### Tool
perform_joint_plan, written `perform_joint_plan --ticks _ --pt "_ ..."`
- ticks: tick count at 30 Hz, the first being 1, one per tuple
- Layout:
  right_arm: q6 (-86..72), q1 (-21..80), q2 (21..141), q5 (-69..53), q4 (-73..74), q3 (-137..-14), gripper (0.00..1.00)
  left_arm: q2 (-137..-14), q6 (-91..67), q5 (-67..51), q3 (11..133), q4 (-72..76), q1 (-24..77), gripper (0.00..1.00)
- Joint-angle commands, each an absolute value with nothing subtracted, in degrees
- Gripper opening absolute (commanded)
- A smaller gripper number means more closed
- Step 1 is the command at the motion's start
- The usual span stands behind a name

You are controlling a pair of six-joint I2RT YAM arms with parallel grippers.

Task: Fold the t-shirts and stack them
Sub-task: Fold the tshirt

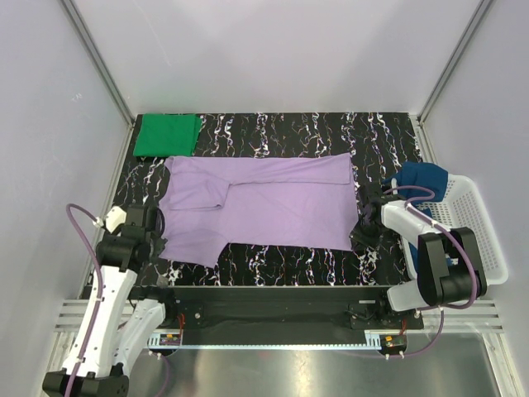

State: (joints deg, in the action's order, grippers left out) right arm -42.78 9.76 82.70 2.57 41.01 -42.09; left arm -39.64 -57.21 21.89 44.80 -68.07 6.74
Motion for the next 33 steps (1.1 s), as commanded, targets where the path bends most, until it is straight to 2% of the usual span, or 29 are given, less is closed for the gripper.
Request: perform_joint_plan --ticks 1,7,12,20,33 --pt "-41.75 10.46 81.22 3.52 42.00 -41.57 0.00 -38.15 -56.43 24.79 48.42 -70.05 7.03 0.00" --pt "-42.28 11.78 75.68 0.18 48.15 -44.38 0.00 -37.18 -54.06 25.31 53.17 -74.35 6.94 0.00" --pt "-39.91 11.78 76.81 -1.41 49.92 -49.12 0.00 -39.28 -50.19 24.52 56.24 -71.29 7.03 0.00" --pt "-34.90 11.43 86.30 -2.89 50.63 -60.11 0.00 -58.67 -40.00 20.67 66.95 -61.79 7.03 0.00" --pt "-31.29 8.09 100.19 -2.99 52.38 -73.82 0.00 -79.44 -32.08 16.43 80.24 -53.35 7.38 0.00"
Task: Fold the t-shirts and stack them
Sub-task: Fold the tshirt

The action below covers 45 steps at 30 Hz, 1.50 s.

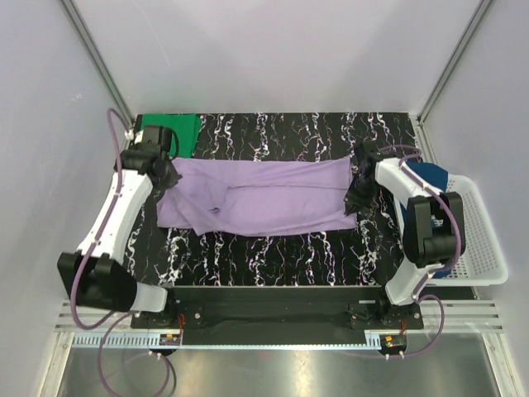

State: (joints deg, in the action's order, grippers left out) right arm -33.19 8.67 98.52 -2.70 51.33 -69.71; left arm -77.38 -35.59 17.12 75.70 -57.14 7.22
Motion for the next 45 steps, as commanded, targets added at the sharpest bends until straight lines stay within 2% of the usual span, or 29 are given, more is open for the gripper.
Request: perform_joint_plan --ticks 1,22,45 --pt "-30.94 7.82 100.98 -2.99 52.82 -75.48 0.00 -81.63 -31.73 16.78 81.90 -53.26 7.38 0.00" --pt "-27.60 5.01 113.73 -2.55 54.58 -89.21 0.00 -96.23 -29.09 19.86 95.53 -52.12 6.07 0.00" --pt "-26.46 4.75 122.25 -3.43 56.16 -98.26 0.00 -102.48 -28.12 19.25 99.14 -49.84 5.01 0.00"
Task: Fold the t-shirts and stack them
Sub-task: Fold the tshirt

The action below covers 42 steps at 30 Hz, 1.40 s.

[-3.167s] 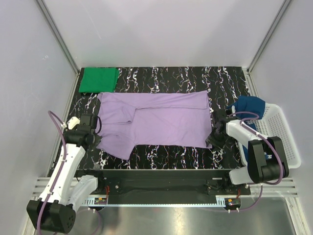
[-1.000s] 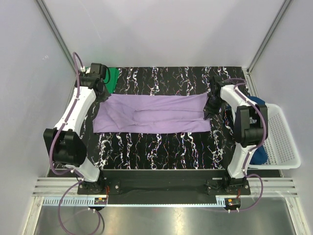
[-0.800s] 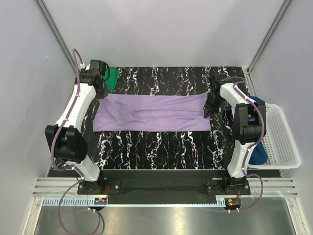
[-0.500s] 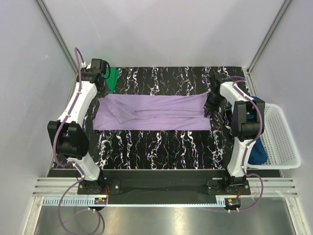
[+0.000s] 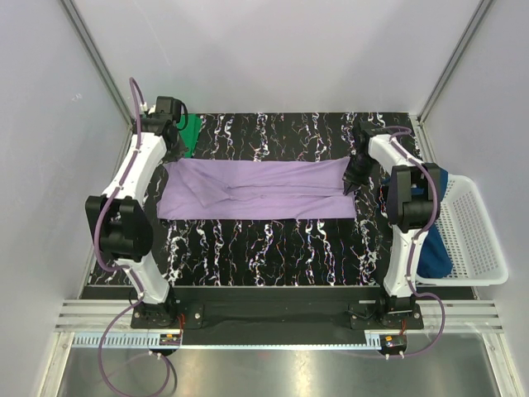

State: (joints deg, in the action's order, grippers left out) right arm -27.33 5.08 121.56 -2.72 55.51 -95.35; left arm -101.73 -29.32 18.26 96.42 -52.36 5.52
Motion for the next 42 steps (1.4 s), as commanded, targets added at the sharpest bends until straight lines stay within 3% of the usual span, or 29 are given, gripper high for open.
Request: perform_joint_plan --ticks 1,42 --pt "-26.46 4.75 122.60 -3.51 56.25 -98.52 0.00 -102.57 -28.12 19.16 99.14 -49.92 5.01 0.00" --pt "-28.04 4.48 123.66 -2.02 58.10 -101.34 0.00 -107.40 -29.44 20.92 106.08 -51.06 4.22 0.00"
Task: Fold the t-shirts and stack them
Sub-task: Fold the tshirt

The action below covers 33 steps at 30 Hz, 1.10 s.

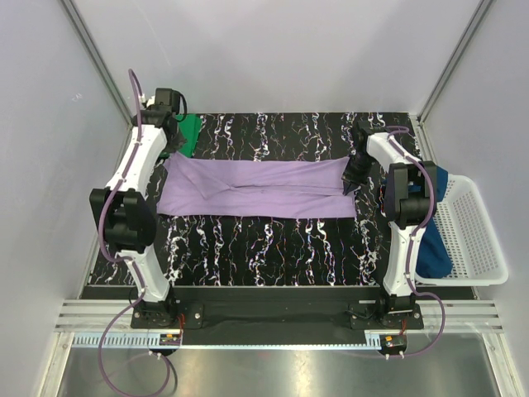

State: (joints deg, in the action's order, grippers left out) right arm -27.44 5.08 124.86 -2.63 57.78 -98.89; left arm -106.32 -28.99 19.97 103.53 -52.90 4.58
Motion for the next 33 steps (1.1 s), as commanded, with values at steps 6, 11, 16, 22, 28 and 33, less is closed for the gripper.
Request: perform_joint_plan --ticks 6,11,16,22,28,33 --pt "-27.69 4.48 125.86 -2.99 58.01 -103.62 0.06 -108.46 -29.18 21.44 105.29 -51.33 3.87 0.00" --pt "-27.77 4.48 126.91 -2.20 58.79 -106.16 0.15 -109.33 -29.44 21.71 105.21 -51.42 2.64 0.00" --pt "-26.11 4.31 128.32 -0.18 61.95 -109.41 0.47 -110.65 -28.13 20.21 108.44 -51.85 1.93 0.14" --pt "-22.77 4.83 119.19 5.80 62.67 -103.56 0.59 -102.93 -27.77 20.74 104.18 -52.39 2.28 0.54" --pt "-21.10 8.17 114.35 1.50 59.34 -96.43 0.59 -92.47 -27.16 13.81 89.42 -48.70 3.34 0.47" --pt "-20.30 10.28 115.13 -3.33 55.64 -93.96 0.57 -91.23 -30.93 8.61 77.81 -47.73 3.60 0.25"
